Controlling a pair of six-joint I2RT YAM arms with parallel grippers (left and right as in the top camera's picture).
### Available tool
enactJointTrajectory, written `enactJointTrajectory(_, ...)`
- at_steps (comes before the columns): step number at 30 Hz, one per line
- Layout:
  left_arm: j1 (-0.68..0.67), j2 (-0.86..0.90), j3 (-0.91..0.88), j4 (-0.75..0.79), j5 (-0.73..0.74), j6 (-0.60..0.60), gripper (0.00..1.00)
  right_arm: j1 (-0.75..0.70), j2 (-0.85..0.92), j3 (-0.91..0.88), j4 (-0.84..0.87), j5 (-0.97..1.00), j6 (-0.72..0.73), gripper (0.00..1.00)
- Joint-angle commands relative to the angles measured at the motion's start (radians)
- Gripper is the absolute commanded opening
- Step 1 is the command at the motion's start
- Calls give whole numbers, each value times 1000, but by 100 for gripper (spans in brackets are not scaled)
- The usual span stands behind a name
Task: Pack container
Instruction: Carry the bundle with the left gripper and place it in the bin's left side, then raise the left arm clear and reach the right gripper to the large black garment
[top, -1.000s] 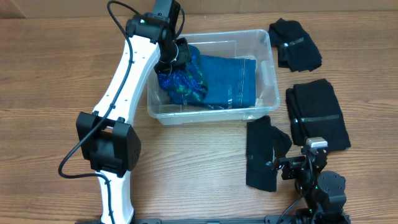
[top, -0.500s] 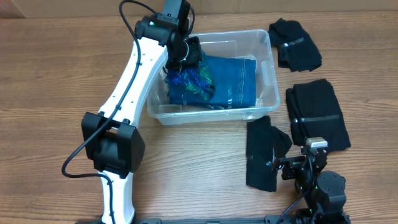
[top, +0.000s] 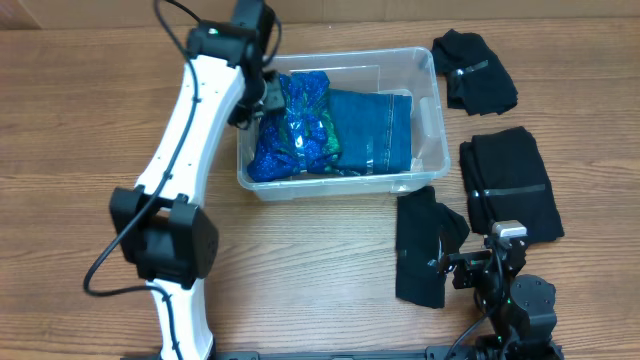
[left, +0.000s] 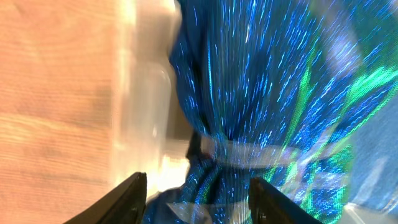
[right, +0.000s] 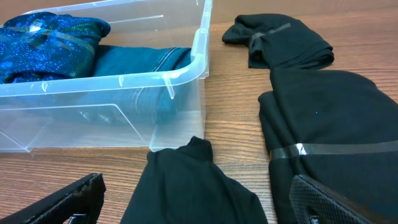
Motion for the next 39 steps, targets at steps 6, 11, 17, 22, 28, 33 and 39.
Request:
enactJointTrajectory(6,-85,147,9,128,-48,93,40,-3,-8,-9,-4,-2,4,100)
enactJointTrajectory(11,-82,256,27,90,-40,59,38,-3,-8,-9,-4,-2,4,100)
enactJointTrajectory(17,-66,103,464,-152,-72,101,92,-3,-8,-9,-4,17,3,100)
enactJointTrajectory(22,27,-124,508,-283,-213,108,100,-3,-8,-9,29,-277,4,100)
enactJointTrajectory(28,96,-145,507,-351,-232,119,100,-3,42,159,87,-222,188,100)
enactJointTrajectory(33,96,-145,507,-351,-229,119,100,-3,492,567,-170,77,183,100)
enactJointTrajectory(39,96,-145,507,-351,-229,119,100,-116,1002,899,-298,0,238,100)
